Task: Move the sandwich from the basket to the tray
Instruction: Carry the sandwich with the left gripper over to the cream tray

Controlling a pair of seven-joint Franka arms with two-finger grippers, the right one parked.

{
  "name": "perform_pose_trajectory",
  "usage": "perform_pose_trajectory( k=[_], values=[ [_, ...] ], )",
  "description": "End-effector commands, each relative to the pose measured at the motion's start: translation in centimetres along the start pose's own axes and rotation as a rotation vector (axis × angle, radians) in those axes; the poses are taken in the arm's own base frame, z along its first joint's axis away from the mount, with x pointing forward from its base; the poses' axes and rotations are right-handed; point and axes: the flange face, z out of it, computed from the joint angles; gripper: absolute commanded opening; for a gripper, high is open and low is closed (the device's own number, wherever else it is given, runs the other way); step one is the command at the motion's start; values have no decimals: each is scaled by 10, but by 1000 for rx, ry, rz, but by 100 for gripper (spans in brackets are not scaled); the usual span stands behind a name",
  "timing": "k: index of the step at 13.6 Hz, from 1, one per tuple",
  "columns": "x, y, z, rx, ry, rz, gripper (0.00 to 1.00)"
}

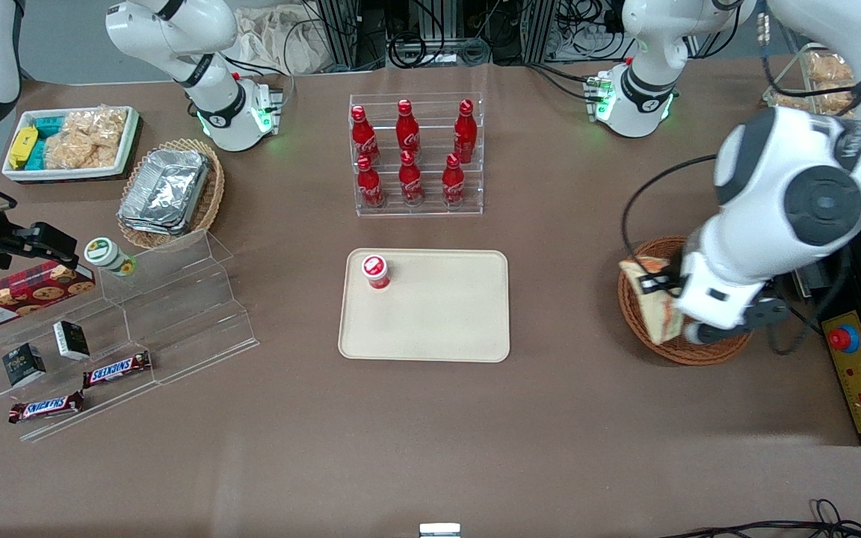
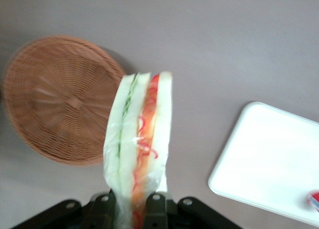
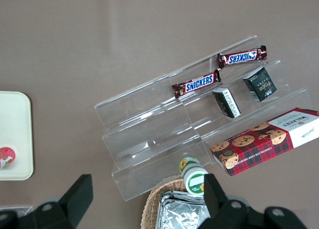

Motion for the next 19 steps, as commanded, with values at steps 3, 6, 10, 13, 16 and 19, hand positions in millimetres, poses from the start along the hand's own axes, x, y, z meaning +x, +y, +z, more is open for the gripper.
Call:
perform_pose_trajectory(
  k=[3, 6, 10, 13, 16, 19],
  values=[
    [-22, 152, 105, -107, 13, 32, 0],
    [-43, 197, 176, -84, 23, 72, 0],
    [-66, 218, 235, 2, 19, 123, 0],
    [-75, 224, 242, 11, 13, 137, 50],
    [-71, 220, 231, 13, 24, 132, 100],
    [-53, 205, 179, -21, 82, 99, 100]
  ],
)
